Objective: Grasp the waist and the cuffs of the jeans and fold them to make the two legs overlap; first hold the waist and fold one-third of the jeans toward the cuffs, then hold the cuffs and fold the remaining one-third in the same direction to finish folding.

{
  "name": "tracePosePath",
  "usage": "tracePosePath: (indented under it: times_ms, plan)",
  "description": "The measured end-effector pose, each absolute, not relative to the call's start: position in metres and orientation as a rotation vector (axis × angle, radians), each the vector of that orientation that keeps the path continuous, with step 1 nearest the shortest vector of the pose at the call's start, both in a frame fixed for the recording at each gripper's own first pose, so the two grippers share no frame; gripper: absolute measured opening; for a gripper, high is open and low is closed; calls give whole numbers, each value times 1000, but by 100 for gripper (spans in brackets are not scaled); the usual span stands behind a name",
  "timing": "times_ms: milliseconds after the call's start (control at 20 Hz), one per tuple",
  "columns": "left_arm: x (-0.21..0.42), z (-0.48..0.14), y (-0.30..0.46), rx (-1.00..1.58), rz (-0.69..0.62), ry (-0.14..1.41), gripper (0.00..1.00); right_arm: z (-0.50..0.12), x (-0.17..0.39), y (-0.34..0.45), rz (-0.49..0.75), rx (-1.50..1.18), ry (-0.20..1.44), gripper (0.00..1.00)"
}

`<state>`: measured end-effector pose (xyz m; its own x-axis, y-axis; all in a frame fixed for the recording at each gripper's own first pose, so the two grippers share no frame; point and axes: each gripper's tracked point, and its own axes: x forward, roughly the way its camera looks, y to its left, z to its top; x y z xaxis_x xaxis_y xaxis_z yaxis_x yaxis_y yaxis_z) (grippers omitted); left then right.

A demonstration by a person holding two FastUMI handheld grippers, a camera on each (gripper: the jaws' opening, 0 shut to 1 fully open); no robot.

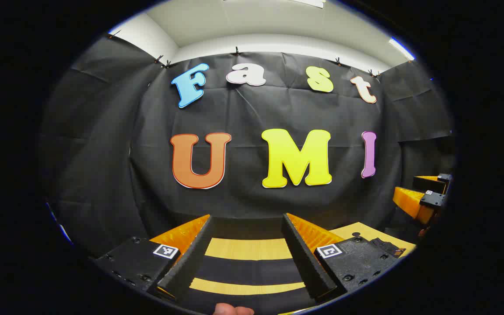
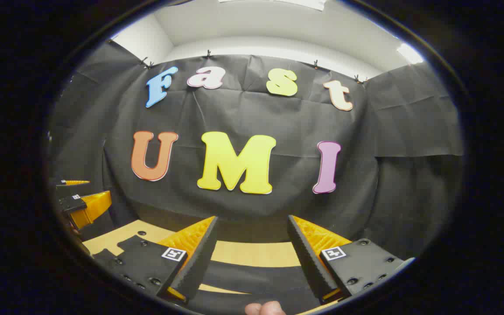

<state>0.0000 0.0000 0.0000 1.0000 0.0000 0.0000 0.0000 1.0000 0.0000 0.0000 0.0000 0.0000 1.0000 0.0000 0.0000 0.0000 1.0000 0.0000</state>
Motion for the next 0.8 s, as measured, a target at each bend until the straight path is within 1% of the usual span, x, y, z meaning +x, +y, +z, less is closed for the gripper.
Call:
tracePosePath:
  times_ms: [800]
  plan:
    - [-2,-2,-3,6,7,3,99,3,-1,-12,-6,1,-13,94]
